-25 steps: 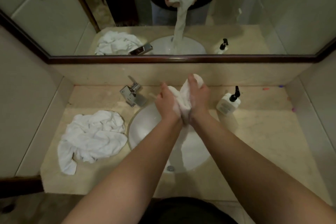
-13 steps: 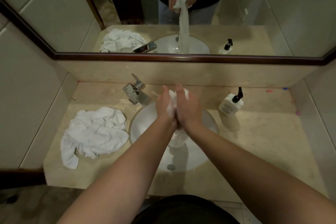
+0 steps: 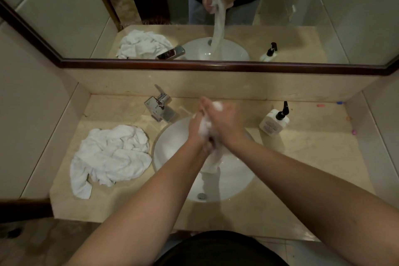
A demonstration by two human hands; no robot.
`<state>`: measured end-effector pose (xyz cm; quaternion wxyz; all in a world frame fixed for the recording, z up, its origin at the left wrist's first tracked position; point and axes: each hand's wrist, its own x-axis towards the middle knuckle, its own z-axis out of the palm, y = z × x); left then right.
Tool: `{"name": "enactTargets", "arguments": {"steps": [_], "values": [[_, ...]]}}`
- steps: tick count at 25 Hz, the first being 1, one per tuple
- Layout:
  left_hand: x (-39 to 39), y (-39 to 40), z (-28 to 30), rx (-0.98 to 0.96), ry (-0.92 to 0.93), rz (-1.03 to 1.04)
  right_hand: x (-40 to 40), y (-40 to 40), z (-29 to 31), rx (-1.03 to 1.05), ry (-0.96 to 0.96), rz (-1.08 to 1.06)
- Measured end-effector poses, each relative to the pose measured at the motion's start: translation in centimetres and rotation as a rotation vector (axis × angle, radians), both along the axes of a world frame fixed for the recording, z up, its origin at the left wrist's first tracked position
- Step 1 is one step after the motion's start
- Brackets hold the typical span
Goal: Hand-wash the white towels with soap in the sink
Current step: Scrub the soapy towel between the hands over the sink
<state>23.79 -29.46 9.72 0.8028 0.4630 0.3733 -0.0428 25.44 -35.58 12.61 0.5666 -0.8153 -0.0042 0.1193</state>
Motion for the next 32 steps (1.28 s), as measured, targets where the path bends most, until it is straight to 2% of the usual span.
{"name": "enactTargets", "arguments": {"steps": [3,6,7,9,11,15,18,21,22,23,24,26,27,30,32], "values": [[0.1,0.2,0.7,-0.042,0.008,-0.047,1.3,0.4,-0.4,0.037,0.078,-0.157],[0.3,2.1,0.4,-0.176,0.047,0.02,-1.9,0.4,-0.4,0.006,0.024,0.029],[0.1,1.8,0.3,-0.195,0.026,0.011,-1.7,0.4,-0.4,-0.022,-0.006,0.03],[0.1,0.3,-0.2,-0.164,0.006,0.015,0.5,0.2,-0.1,-0.03,0.011,-0.083],[0.5,0.3,0.0,-0.071,0.076,0.037,0.9,0.2,0.0,-0.066,-0.013,-0.141],[0.4,1.3,0.3,-0.047,0.1,-0.008,-2.0,-0.1,-0.3,-0.124,-0.16,0.109],[0.0,0.1,0.4,0.036,0.103,-0.018,1.3,0.0,-0.3,-0.203,-0.124,-0.014],[0.6,1.7,0.4,0.007,0.165,0.069,-0.6,0.4,-1.1,-0.283,-0.234,0.16],[0.6,2.1,0.1,-0.007,0.189,0.069,-1.4,0.3,-1.3,-0.268,-0.218,0.2],[0.5,2.0,-0.1,-0.01,0.177,0.041,-1.0,0.3,-1.8,-0.315,-0.227,0.209],[0.2,1.4,-0.4,0.015,0.155,-0.002,0.2,0.1,-1.5,-0.351,-0.179,0.132],[0.2,0.1,0.1,0.071,0.137,-0.028,2.2,0.3,-1.1,-0.187,-0.016,-0.043],[0.4,0.3,0.4,0.076,0.131,-0.011,1.8,0.5,-1.1,-0.114,-0.011,-0.075],[0.5,1.9,0.7,0.064,0.213,0.06,-2.0,-0.1,-0.9,-0.088,-0.083,0.132],[0.1,1.2,0.2,0.142,0.204,0.012,-1.2,-0.8,-1.2,-0.12,-0.064,0.142]]}}
